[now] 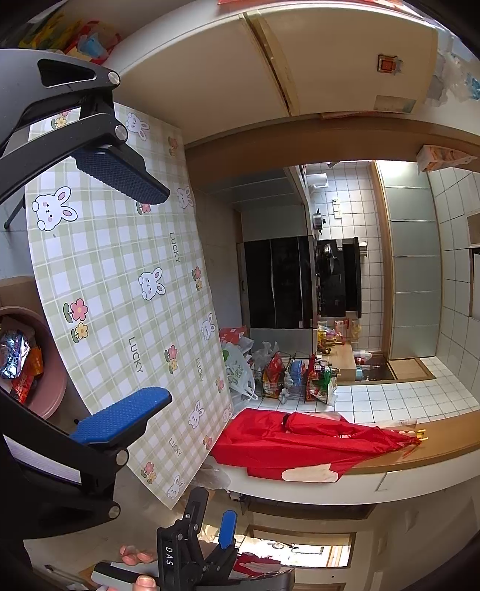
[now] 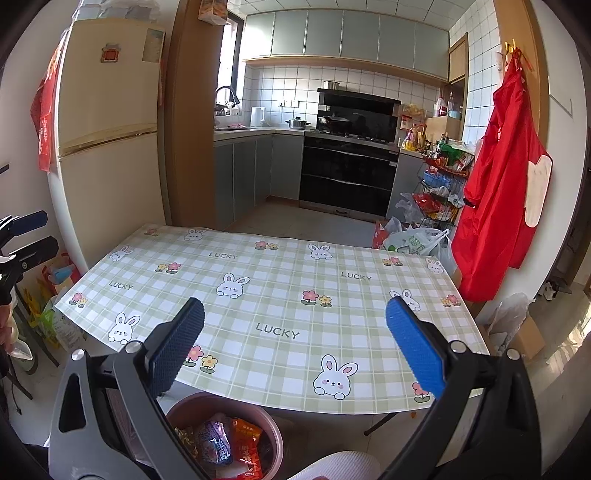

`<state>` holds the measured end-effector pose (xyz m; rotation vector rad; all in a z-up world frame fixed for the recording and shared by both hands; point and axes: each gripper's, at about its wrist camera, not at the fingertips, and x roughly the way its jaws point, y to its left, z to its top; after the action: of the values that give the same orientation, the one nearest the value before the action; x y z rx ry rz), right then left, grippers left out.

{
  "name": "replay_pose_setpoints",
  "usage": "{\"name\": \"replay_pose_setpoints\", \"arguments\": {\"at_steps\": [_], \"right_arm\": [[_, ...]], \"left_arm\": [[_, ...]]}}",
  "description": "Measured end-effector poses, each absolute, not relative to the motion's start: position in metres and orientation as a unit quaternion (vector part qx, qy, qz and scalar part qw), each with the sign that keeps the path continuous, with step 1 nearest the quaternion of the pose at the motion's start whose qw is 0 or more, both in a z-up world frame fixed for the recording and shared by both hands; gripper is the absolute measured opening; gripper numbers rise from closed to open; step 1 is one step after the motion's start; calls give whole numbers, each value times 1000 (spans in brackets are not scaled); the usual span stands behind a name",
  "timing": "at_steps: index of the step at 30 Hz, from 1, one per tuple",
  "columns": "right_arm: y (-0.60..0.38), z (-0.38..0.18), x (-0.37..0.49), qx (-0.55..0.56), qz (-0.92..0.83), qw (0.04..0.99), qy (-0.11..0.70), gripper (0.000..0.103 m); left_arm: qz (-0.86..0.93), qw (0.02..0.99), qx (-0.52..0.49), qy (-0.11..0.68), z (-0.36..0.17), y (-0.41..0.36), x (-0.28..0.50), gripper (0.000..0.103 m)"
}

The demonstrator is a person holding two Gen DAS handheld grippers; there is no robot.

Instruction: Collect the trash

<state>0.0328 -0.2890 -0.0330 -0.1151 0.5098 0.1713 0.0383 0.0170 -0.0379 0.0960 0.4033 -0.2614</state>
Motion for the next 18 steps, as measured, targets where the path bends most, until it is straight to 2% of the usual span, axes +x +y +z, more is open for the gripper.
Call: {"name": "replay_pose_setpoints", "arguments": {"at_steps": [18], "right_arm": [[-292, -35, 34, -52, 79, 962, 257, 97]], "left_arm": [[-131, 970, 50, 199, -38, 14, 36, 97]]}}
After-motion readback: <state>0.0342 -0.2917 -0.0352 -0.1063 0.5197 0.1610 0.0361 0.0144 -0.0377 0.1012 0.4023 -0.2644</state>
